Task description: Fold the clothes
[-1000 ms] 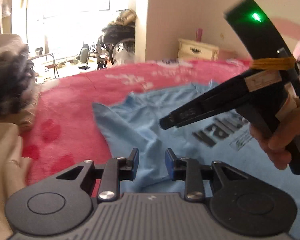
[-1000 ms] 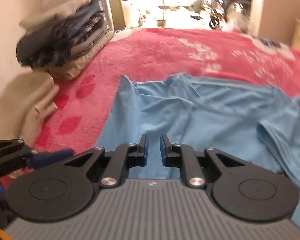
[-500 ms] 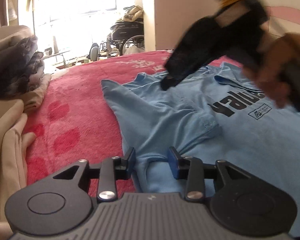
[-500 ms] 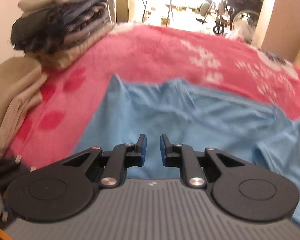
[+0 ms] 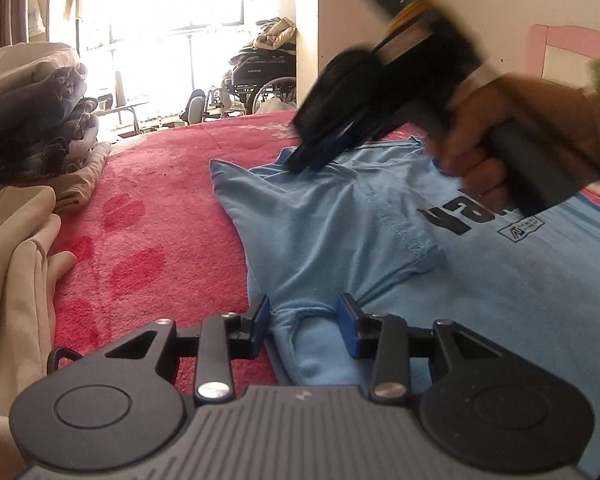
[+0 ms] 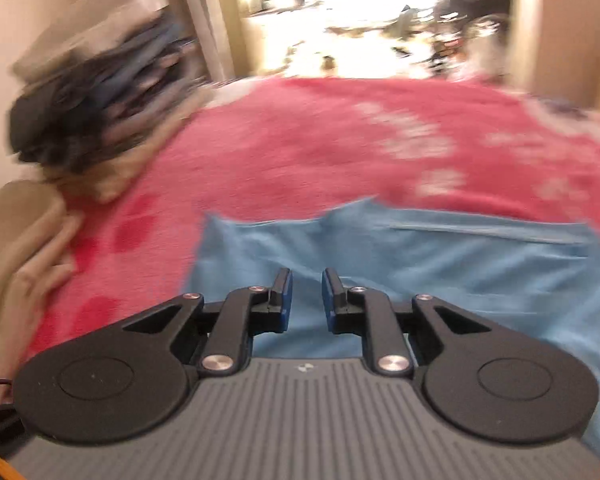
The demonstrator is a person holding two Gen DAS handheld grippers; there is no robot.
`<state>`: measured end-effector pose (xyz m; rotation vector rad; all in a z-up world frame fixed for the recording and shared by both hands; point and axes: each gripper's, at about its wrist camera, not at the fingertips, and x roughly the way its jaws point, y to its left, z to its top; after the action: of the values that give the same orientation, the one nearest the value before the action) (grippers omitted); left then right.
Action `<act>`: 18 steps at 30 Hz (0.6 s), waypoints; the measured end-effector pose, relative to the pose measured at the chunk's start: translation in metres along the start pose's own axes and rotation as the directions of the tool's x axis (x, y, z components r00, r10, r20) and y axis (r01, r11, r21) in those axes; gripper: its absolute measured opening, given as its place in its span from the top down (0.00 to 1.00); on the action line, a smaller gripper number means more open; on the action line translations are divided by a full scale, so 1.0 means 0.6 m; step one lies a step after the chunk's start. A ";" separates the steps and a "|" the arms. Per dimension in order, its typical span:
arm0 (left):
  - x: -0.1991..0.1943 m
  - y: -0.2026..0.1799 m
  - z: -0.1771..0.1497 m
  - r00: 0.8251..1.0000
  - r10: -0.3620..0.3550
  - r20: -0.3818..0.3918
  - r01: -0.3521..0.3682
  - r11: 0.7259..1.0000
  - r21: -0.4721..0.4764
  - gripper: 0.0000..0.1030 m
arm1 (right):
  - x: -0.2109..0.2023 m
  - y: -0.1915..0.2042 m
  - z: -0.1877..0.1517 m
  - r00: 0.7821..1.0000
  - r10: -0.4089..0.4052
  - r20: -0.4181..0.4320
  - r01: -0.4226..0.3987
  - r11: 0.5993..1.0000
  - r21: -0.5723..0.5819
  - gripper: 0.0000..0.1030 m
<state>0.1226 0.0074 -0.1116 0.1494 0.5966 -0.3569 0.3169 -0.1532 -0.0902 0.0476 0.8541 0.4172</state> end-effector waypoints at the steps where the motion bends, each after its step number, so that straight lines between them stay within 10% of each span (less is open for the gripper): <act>1: 0.000 0.000 -0.001 1.000 0.000 0.001 0.000 1.000 -0.001 0.62 | 0.023 -0.007 0.001 1.000 0.000 -0.023 0.001 1.000 0.025 0.84; 7: -0.001 0.001 -0.004 1.000 -0.003 0.009 0.003 1.000 -0.003 0.62 | 0.027 -0.059 0.036 0.989 -0.118 0.091 0.093 0.966 0.241 0.83; 13: 0.000 -0.001 -0.005 1.000 0.002 0.014 -0.002 1.000 0.002 0.62 | 0.038 0.024 0.045 0.987 0.158 0.006 -0.158 0.987 0.043 0.78; 18: 0.000 0.000 -0.006 1.000 0.000 0.014 0.000 1.000 0.000 0.62 | 0.096 -0.014 0.059 0.997 0.044 0.058 -0.055 0.979 0.196 0.78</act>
<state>0.1209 0.0082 -0.1144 0.1472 0.5832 -0.3578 0.3795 -0.1347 -0.1099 0.2633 0.8409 0.3749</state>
